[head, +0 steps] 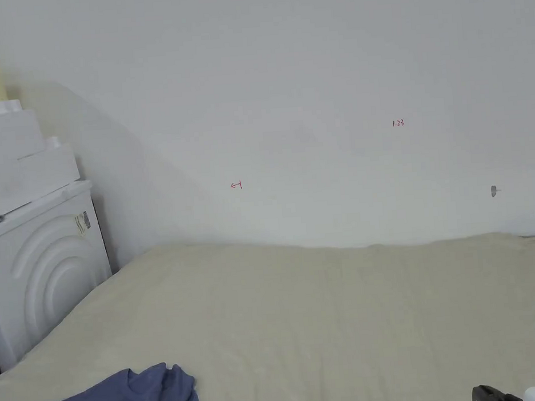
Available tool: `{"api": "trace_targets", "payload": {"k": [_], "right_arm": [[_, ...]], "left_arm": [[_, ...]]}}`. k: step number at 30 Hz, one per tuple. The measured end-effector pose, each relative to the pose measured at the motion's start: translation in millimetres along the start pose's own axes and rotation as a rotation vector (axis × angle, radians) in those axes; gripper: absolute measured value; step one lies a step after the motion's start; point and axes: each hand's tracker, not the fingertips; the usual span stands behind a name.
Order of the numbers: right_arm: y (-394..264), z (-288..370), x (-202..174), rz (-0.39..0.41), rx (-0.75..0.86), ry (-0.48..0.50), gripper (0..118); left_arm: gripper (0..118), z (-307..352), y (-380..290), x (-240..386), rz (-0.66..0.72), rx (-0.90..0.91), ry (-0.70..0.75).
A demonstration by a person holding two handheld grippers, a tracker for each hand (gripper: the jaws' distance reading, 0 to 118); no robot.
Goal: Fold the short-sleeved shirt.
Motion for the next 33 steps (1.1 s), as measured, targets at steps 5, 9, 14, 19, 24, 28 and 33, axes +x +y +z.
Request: {"api": "trace_targets", "payload": {"k": [5, 9, 14, 19, 24, 28, 33], "right_arm": [[0, -13, -31, 0.557, -0.130, 0.094, 3], [-76, -20, -56, 1.790, -0.208, 0.118, 5], [-109, -20, -24, 1.893, -0.225, 0.121, 5], [-21, -14, 11, 0.454, -0.242, 0.004, 5], [-38, 4, 49, -0.225, -0.171, 0.074, 5], [-41, 4, 41, -0.106, -0.182, 0.043, 5], [-42, 7, 29, -0.114, -0.216, 0.097, 5]], "left_arm": [[4, -9, -8, 48, -0.632, -0.002, 0.014], [3, -19, -106, 61, -1.932, -0.020, -0.017], [3, -20, -132, 36, -1.923, -0.137, -0.186], [4, -19, -31, 22, -0.581, -0.093, 0.055], [4, -3, -23, -31, 0.152, -0.061, -0.111], [5, 0, -26, -24, -0.013, -0.087, -0.069], [53, -10, -33, -57, 0.000, -0.137, 0.007]]}}
